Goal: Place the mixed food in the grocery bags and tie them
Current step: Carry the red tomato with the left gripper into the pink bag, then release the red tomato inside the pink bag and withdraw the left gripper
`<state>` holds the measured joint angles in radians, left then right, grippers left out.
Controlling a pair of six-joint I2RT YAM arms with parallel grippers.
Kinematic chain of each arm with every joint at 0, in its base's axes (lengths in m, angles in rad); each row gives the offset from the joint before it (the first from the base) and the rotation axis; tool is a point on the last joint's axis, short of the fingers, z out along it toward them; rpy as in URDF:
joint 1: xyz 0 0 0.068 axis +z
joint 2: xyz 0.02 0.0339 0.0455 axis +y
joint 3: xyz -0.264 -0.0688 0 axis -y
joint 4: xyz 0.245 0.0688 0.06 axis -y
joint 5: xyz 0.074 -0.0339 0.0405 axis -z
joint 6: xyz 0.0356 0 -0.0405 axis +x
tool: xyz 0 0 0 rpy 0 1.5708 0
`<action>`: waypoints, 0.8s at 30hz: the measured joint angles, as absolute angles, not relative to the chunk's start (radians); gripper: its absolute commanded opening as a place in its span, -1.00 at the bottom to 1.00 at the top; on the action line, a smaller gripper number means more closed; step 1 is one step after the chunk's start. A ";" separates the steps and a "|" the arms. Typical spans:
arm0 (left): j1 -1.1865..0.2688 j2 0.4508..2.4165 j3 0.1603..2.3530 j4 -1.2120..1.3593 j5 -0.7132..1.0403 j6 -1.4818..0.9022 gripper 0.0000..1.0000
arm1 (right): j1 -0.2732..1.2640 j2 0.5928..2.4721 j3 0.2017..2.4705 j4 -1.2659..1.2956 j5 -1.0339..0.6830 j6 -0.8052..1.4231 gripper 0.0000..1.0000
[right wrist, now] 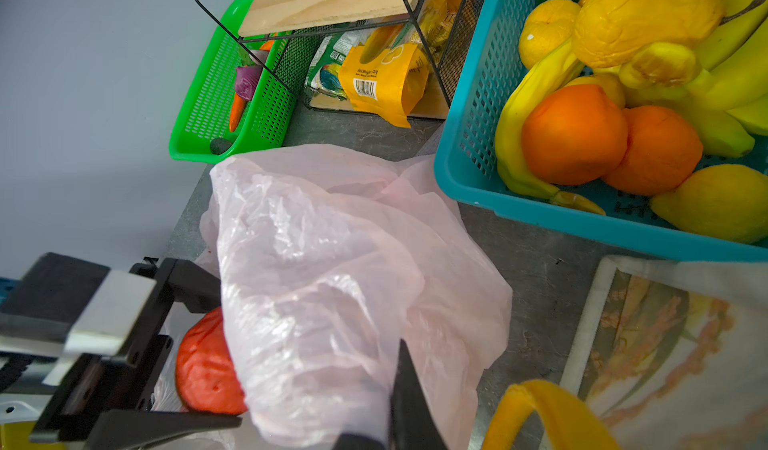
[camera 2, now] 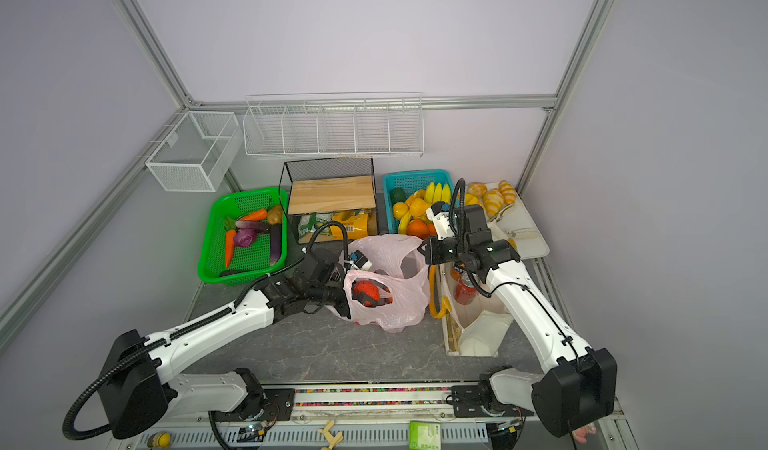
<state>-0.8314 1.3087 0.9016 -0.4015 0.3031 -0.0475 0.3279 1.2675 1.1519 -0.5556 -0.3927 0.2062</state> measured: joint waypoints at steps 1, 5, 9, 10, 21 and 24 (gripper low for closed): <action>-0.832 1.325 0.907 -0.408 0.286 -0.039 0.10 | 0.328 1.267 1.152 -0.556 -0.390 0.206 -0.84; -0.831 1.378 0.912 -0.405 0.233 -0.012 0.23 | 0.328 1.269 1.152 -0.556 -0.384 0.206 -0.84; -0.832 1.412 0.912 -0.374 0.230 -0.004 0.42 | 0.328 1.270 1.152 -0.556 -0.378 0.205 -0.84; -0.832 1.415 0.912 -0.369 0.225 -0.002 0.46 | 0.328 1.270 1.152 -0.556 -0.373 0.205 -0.84; -0.832 1.398 0.912 -0.360 0.144 0.005 0.64 | 0.328 1.278 1.152 -0.556 -0.355 0.204 -0.84; -0.832 1.379 0.916 -0.381 0.112 0.004 0.66 | 0.328 1.280 1.152 -0.556 -0.355 0.204 -0.84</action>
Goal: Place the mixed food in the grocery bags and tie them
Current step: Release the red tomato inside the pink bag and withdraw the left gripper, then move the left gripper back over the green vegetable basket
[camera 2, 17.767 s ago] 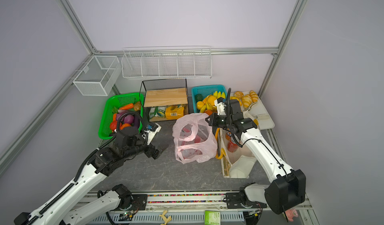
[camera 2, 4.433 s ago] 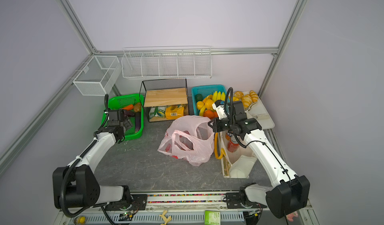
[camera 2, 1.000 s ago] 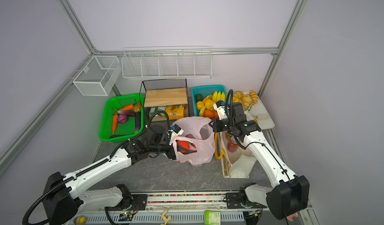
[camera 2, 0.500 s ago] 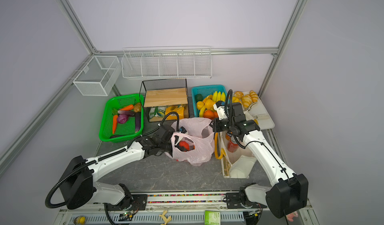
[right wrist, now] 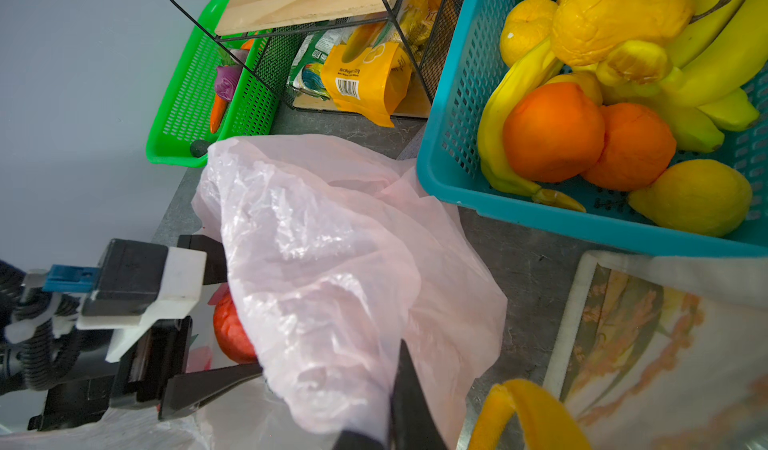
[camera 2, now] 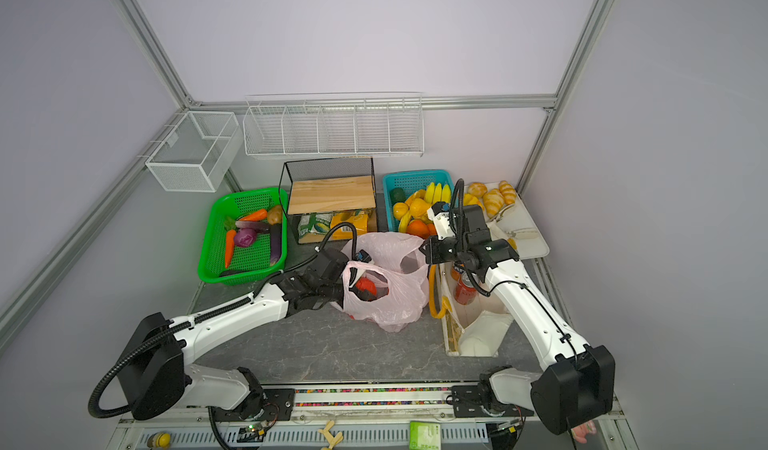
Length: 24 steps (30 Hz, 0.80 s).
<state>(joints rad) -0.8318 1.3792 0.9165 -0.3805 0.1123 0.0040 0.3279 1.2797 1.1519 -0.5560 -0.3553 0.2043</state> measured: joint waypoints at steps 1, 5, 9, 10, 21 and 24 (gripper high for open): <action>-0.832 1.375 0.918 -0.385 0.104 0.002 0.66 | 0.328 1.280 1.152 -0.556 -0.355 0.204 -0.84; -0.832 1.350 0.924 -0.392 0.074 0.001 0.68 | 0.328 1.280 1.152 -0.556 -0.355 0.204 -0.84; -0.832 1.320 0.924 -0.397 0.041 0.001 0.68 | 0.328 1.280 1.152 -0.556 -0.355 0.202 -0.84; -0.832 1.310 0.924 -0.401 0.033 -0.002 0.68 | 0.328 1.280 1.152 -0.556 -0.355 0.202 -0.84; -0.735 1.054 0.924 -0.362 -0.033 -0.106 0.65 | 0.328 1.301 1.152 -0.556 -0.350 0.202 -0.84; -0.638 0.986 0.923 -0.333 -0.033 -0.165 0.65 | 0.328 1.301 1.152 -0.556 -0.344 0.202 -0.84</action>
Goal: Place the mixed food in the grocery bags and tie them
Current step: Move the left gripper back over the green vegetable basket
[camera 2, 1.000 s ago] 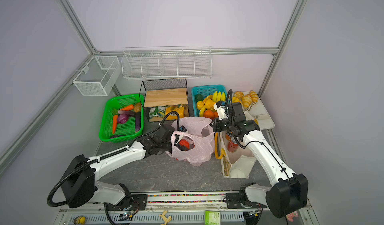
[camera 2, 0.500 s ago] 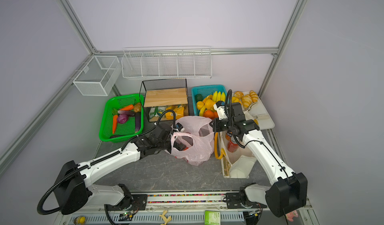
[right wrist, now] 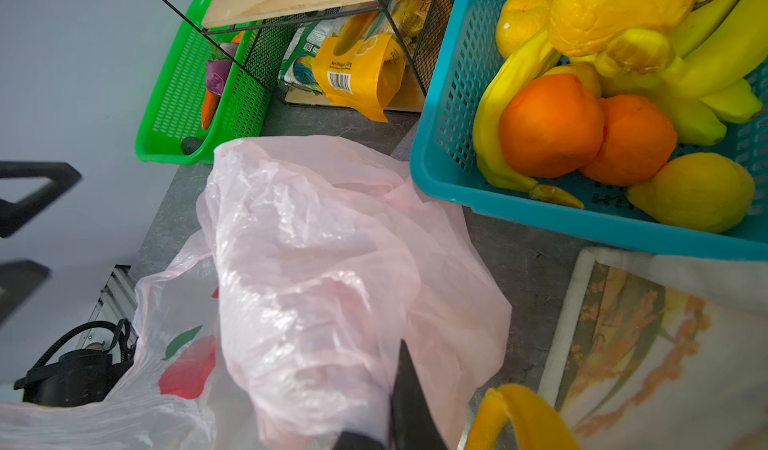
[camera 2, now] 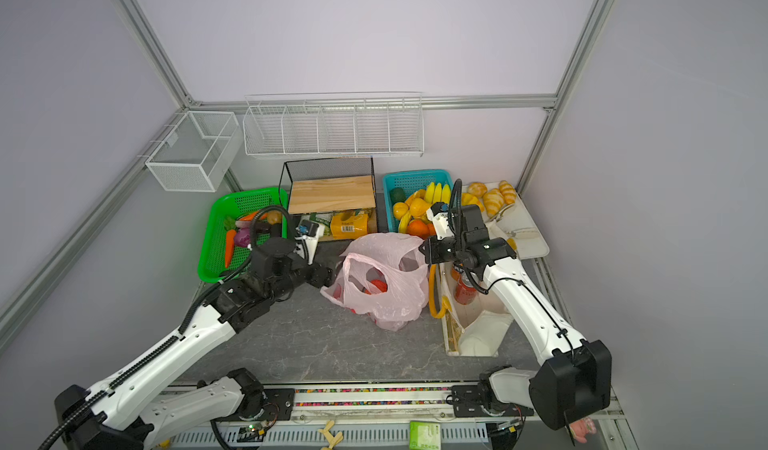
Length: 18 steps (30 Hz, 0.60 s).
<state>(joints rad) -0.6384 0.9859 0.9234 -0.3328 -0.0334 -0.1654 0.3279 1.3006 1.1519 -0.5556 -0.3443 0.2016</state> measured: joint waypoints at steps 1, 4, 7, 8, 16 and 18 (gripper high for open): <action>-0.605 0.968 0.923 -0.327 -0.034 -0.188 0.65 | 0.328 1.301 1.152 -0.556 -0.344 0.202 -0.84; -0.508 0.939 0.924 -0.331 -0.049 -0.256 0.65 | 0.328 1.301 1.152 -0.556 -0.344 0.202 -0.84; -0.388 0.953 0.933 -0.373 -0.107 -0.310 0.65 | 0.328 1.301 1.152 -0.556 -0.345 0.202 -0.84; -0.357 0.968 0.935 -0.383 -0.135 -0.320 0.65 | 0.328 1.301 1.152 -0.556 -0.345 0.202 -0.84; -0.187 1.160 0.910 -0.358 -0.331 -0.356 0.64 | 0.328 1.299 1.151 -0.555 -0.348 0.202 -0.84; -0.129 1.230 0.910 -0.327 -0.333 -0.367 0.64 | 0.328 1.294 1.148 -0.555 -0.349 0.202 -0.84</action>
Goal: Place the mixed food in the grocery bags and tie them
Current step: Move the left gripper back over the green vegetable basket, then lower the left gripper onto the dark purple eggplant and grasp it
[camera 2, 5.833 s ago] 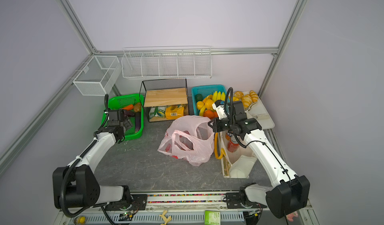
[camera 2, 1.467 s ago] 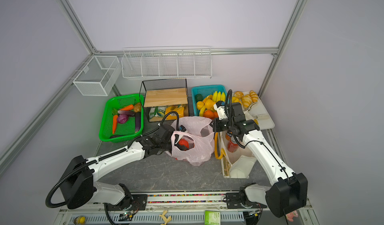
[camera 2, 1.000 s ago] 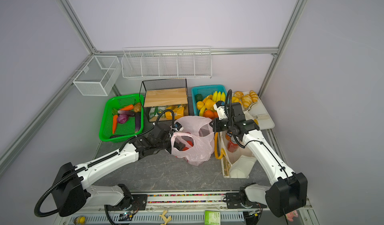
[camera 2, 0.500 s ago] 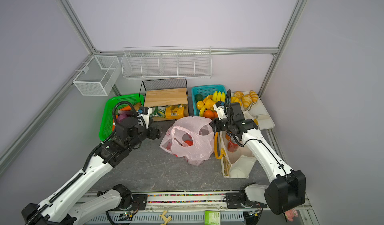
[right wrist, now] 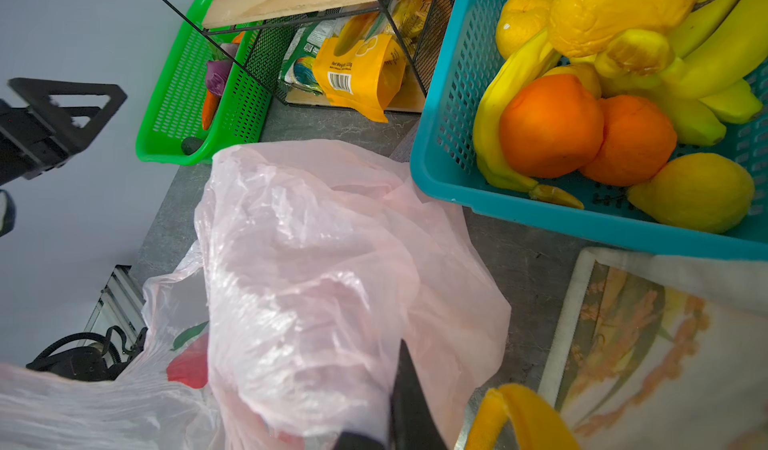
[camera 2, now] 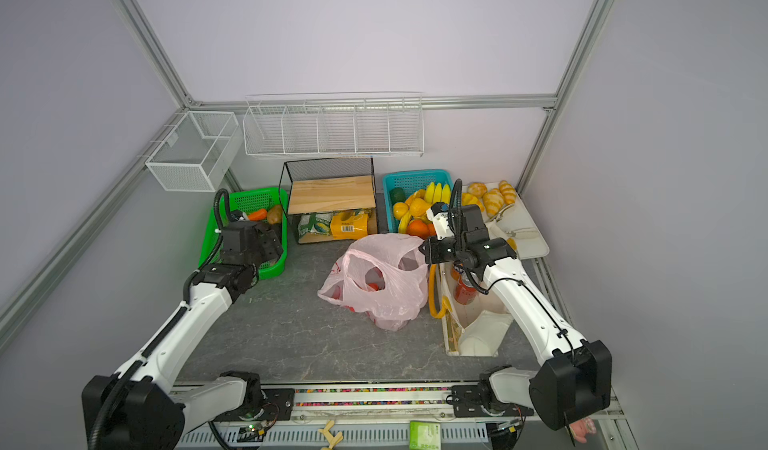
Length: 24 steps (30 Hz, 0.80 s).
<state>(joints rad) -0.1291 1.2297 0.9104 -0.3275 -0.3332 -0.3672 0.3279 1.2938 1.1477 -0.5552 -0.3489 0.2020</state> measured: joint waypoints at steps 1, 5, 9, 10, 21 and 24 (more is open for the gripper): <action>-0.106 1.267 0.912 -0.315 -0.334 -0.370 0.64 | 0.328 1.292 1.147 -0.555 -0.349 0.202 -0.84; -0.077 1.422 0.947 -0.295 -0.333 -0.374 0.64 | 0.328 1.290 1.146 -0.554 -0.353 0.202 -0.84; -0.056 1.559 1.026 -0.288 -0.318 -0.374 0.59 | 0.328 1.290 1.143 -0.554 -0.353 0.202 -0.84; -0.046 1.585 1.046 -0.286 -0.310 -0.374 0.57 | 0.328 1.290 1.142 -0.554 -0.353 0.202 -0.84; 0.028 1.856 1.284 -0.301 -0.147 -0.410 0.45 | 0.328 1.290 1.139 -0.548 -0.353 0.202 -0.84; 0.027 1.917 1.354 -0.306 -0.121 -0.424 0.46 | 0.328 1.290 1.139 -0.548 -0.353 0.202 -0.84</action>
<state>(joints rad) 0.0273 1.9171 1.3540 -0.3058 -0.1215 -0.4236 0.3279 1.2900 1.1385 -0.5480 -0.3531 0.2020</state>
